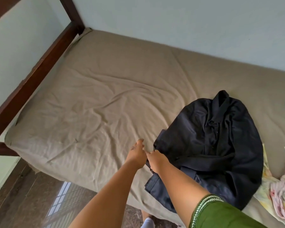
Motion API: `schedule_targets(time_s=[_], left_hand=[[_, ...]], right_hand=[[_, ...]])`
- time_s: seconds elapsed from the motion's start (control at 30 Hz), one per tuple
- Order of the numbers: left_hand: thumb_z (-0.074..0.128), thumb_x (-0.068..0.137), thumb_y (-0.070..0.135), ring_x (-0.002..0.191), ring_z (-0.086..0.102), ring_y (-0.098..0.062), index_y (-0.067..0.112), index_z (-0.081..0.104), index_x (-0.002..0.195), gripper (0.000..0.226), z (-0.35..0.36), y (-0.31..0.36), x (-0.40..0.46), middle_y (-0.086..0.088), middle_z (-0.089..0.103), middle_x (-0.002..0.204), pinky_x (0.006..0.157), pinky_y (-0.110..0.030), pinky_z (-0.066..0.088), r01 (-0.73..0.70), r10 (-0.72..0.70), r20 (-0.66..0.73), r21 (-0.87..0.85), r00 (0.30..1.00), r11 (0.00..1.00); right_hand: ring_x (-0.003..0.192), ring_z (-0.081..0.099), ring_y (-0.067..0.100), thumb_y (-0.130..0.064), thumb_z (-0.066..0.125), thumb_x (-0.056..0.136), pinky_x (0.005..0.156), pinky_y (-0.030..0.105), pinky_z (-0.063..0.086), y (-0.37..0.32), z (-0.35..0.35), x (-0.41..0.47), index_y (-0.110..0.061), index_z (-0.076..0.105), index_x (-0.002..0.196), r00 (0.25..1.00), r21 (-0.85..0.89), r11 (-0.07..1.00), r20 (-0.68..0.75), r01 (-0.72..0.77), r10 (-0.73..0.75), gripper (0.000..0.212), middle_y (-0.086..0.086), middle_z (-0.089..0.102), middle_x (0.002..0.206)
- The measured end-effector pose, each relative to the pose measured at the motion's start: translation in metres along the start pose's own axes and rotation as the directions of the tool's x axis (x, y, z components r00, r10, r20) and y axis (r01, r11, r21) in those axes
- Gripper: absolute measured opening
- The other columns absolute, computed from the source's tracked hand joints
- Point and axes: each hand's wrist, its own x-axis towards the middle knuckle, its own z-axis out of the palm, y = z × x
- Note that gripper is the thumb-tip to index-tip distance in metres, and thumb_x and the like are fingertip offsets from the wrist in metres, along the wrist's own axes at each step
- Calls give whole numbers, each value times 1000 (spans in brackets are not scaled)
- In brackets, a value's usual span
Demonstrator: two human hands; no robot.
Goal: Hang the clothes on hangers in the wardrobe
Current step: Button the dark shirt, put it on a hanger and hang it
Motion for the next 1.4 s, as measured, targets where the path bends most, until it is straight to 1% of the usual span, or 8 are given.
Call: schedule_targets(time_s=[0.43, 0.57, 0.83, 0.97, 1.13, 1.23, 1.3, 1.4], left_hand=[[63, 87, 42, 123, 46, -22, 22, 59, 120, 38, -53, 127, -39, -3, 56, 125, 103, -38, 39, -375, 319, 241, 236, 917, 897], [62, 83, 61, 100, 60, -26, 23, 63, 100, 42, -78, 176, -70, -5, 67, 103, 86, -34, 45, -495, 403, 310, 328, 861, 805], [71, 84, 29, 110, 58, -28, 12, 60, 120, 42, -130, 233, -108, -9, 64, 118, 94, -39, 47, -579, 441, 387, 408, 810, 706], [65, 87, 24, 105, 61, -29, 9, 66, 113, 30, -142, 269, -128, -12, 67, 112, 93, -39, 49, -547, 470, 292, 304, 833, 780], [61, 85, 18, 89, 65, -30, 1, 68, 98, 23, -142, 318, -160, -17, 69, 96, 82, -42, 54, -425, 434, 67, -118, 898, 898], [47, 99, 16, 82, 64, -28, -4, 55, 120, 30, -138, 341, -182, -23, 64, 101, 72, -36, 58, -251, 387, 158, -535, 908, 807], [44, 102, 20, 82, 64, -26, 1, 50, 122, 28, -135, 349, -198, -23, 60, 105, 71, -29, 57, -181, 429, 218, -677, 877, 714], [61, 94, 33, 92, 61, -14, 11, 53, 123, 37, -118, 345, -205, -8, 60, 118, 80, -24, 51, -539, 649, 119, -456, 752, 708]], right_hand=[[72, 53, 26, -7, 57, 82, 71, 33, 39, 54, -151, -146, -5, 64, 63, 837, 504, 851, -521, 144, 167, 20, 12, 58, 72], [82, 57, 18, -13, 56, 90, 77, 30, 42, 87, -200, -208, -7, 70, 77, 708, 730, 677, -525, 90, 472, 20, 4, 63, 86], [81, 56, 12, 1, 45, 96, 73, 17, 43, 132, -240, -294, -11, 67, 96, 402, 922, 186, -321, 339, 858, 25, 7, 65, 106], [124, 45, 21, -12, 63, 92, 97, 28, 40, 119, -239, -316, -20, 40, 142, 496, 924, 271, -374, 269, 784, 57, 7, 42, 142], [110, 58, 13, -54, 83, 59, 85, 24, 49, 63, -251, -338, -34, 55, 122, 743, 865, 330, -496, 377, 450, 72, -8, 58, 123], [105, 60, 17, -38, 77, 78, 88, 33, 51, 67, -252, -342, -27, 55, 125, 686, 813, 539, -521, 218, 509, 53, -4, 62, 116], [98, 63, 24, -25, 61, 93, 88, 41, 53, 76, -253, -353, -13, 60, 119, 584, 885, 371, -466, 283, 665, 28, 8, 66, 111], [85, 68, 28, -30, 52, 99, 70, 37, 57, 88, -249, -380, -5, 63, 115, 661, 822, -158, -309, 548, 684, 32, 18, 69, 106]])
